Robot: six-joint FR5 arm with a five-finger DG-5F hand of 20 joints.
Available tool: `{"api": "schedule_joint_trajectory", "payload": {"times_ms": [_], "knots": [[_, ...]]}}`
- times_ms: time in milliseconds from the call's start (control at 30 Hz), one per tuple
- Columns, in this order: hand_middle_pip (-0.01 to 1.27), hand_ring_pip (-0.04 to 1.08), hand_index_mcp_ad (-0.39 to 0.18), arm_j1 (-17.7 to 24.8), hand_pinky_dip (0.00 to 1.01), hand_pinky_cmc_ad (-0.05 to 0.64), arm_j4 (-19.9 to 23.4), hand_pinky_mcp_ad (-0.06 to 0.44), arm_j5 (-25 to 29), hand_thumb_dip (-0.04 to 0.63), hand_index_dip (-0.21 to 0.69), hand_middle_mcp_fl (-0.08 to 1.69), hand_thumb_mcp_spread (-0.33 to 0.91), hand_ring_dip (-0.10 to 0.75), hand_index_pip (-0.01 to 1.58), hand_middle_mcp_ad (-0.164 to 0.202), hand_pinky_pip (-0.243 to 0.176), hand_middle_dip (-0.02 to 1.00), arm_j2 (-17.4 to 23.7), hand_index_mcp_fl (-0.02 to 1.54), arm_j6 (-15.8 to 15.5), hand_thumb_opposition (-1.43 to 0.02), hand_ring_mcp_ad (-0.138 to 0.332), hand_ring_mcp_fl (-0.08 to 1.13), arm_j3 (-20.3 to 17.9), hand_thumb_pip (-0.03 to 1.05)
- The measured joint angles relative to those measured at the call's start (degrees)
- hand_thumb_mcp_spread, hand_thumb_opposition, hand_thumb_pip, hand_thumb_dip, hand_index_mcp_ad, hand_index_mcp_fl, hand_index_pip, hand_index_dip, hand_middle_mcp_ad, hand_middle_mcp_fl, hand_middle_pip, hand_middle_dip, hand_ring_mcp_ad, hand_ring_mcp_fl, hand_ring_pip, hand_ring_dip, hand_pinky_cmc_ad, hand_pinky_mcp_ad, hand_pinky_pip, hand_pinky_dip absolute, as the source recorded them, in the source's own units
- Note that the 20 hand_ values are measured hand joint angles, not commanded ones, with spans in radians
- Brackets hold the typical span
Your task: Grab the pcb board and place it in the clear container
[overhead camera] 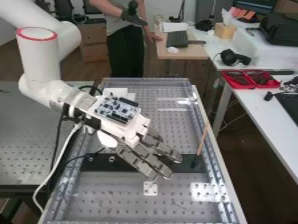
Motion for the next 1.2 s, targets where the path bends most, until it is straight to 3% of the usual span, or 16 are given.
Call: {"api": "schedule_joint_trajectory", "payload": {"times_ms": [333,500,667,800,967,1100,1200], "knots": [[0.14,0.08,-0.122,-1.4,0.19,0.232,1.8,0.147,-2.3,0.19,0.286,0.0,0.56,0.0,1.05,0.003,-0.093,0.12,-3.2,0.19,-1.7,-0.79,0.183,0.0,1.8,0.32],[0.14,0.08,-0.134,-2.2,0.19,0.23,2.5,0.15,-3.4,0.19,0.349,0.0,0.59,0.0,1.23,-0.003,-0.089,0.13,-4.3,0.13,-2.2,-0.8,0.176,0.0,2.7,0.32],[0.14,0.09,-0.138,-2.6,0.19,0.243,1.4,0.147,-4.6,0.209,0.407,0.0,0.6,-0.002,1.32,-0.003,-0.089,0.14,-5.2,0.09,-2.9,-0.82,0.176,0.0,3.9,0.32],[0.14,0.09,-0.138,-2.6,0.19,0.239,0.6,0.15,-5.6,0.211,0.44,0.0,0.61,0.0,1.35,-0.003,-0.089,0.14,-5.8,0.07,-3.4,-0.82,0.148,0.0,4.6,0.33],[0.14,0.08,-0.155,-2.4,0.19,0.244,0.5,0.147,-6.5,0.223,0.45,0.0,0.62,0.009,1.34,-0.012,-0.087,0.14,-6.1,0.08,-4.4,-0.83,0.145,0.0,5.0,0.34],[0.14,0.1,-0.176,-2.1,0.2,0.25,1.3,0.148,-7.1,0.236,0.45,0.0,0.64,0.009,1.37,-0.023,-0.075,0.15,-6.1,0.09,-4.7,-0.85,0.129,0.0,4.9,0.4],[0.14,0.1,-0.239,-2.1,0.2,0.262,2.1,0.15,-7.2,0.274,0.463,0.01,0.74,0.014,1.48,-0.019,-0.075,0.16,-6.1,0.29,-4.5,-0.83,0.129,0.0,4.7,0.49]]}}
